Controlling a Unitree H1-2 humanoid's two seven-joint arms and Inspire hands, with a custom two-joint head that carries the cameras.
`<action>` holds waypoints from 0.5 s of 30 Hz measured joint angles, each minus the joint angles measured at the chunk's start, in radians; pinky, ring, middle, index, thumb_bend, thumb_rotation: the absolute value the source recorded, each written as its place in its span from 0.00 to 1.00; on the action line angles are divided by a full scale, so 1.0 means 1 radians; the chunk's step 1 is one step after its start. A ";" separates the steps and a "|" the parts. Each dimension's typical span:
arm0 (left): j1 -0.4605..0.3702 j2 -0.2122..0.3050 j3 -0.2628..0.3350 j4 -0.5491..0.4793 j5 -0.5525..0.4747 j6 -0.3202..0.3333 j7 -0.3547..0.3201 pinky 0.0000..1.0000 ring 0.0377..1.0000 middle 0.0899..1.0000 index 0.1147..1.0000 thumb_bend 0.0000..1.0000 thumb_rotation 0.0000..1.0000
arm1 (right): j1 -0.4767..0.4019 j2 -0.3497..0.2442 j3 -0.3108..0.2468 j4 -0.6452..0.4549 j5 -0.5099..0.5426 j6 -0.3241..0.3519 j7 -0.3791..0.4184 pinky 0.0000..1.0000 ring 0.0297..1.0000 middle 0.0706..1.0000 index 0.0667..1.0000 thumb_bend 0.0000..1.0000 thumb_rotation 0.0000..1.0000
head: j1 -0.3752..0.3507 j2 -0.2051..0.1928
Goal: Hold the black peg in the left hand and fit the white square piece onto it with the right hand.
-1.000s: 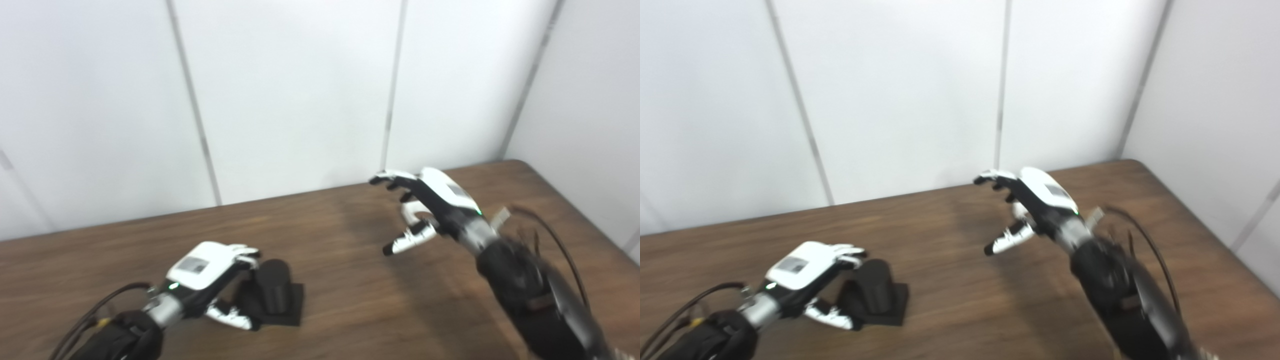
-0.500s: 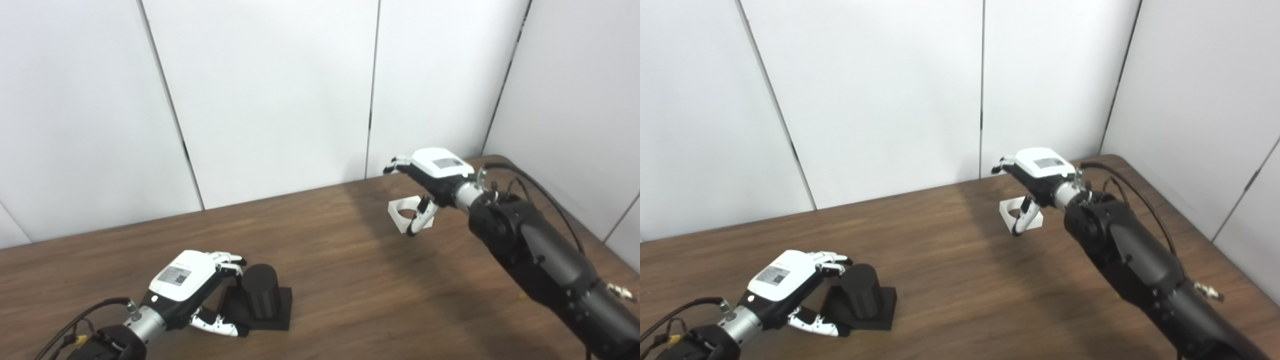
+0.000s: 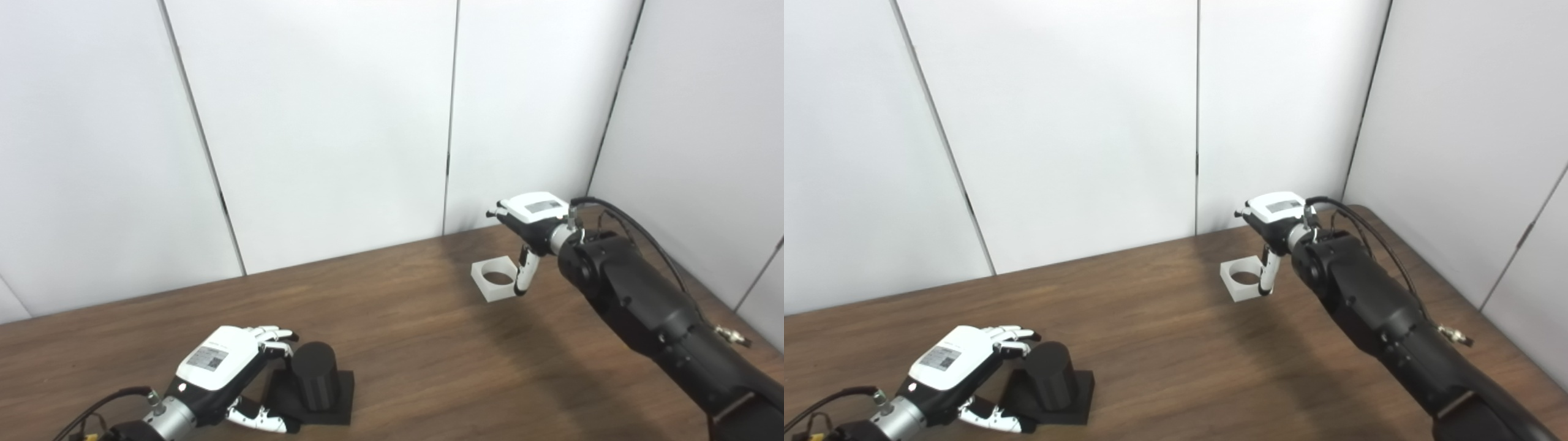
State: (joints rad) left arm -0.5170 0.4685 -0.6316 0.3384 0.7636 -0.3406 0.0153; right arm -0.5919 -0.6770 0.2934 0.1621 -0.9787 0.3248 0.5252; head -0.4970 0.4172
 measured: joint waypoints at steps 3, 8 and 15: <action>0.001 0.000 0.000 0.000 -0.001 -0.001 0.000 0.78 0.85 0.83 0.42 0.52 0.06 | -0.020 0.004 0.021 0.030 -0.016 0.004 0.012 0.93 0.98 0.99 0.91 0.91 0.14 | 0.002 0.005; 0.005 0.000 0.002 -0.002 -0.002 -0.001 0.003 0.77 0.83 0.82 0.42 0.52 0.06 | -0.036 0.023 0.043 0.102 -0.016 0.003 0.015 0.90 0.95 0.96 0.88 0.92 0.11 | 0.005 0.008; 0.014 0.001 0.007 -0.017 -0.003 0.005 0.002 0.76 0.83 0.81 0.42 0.52 0.06 | -0.038 0.044 0.069 0.160 -0.016 0.001 0.005 0.88 0.94 0.94 0.88 0.91 0.11 | 0.011 0.014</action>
State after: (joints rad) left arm -0.5031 0.4699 -0.6247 0.3218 0.7604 -0.3357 0.0173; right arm -0.6303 -0.6334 0.3620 0.3216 -0.9944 0.3259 0.5304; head -0.4863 0.4310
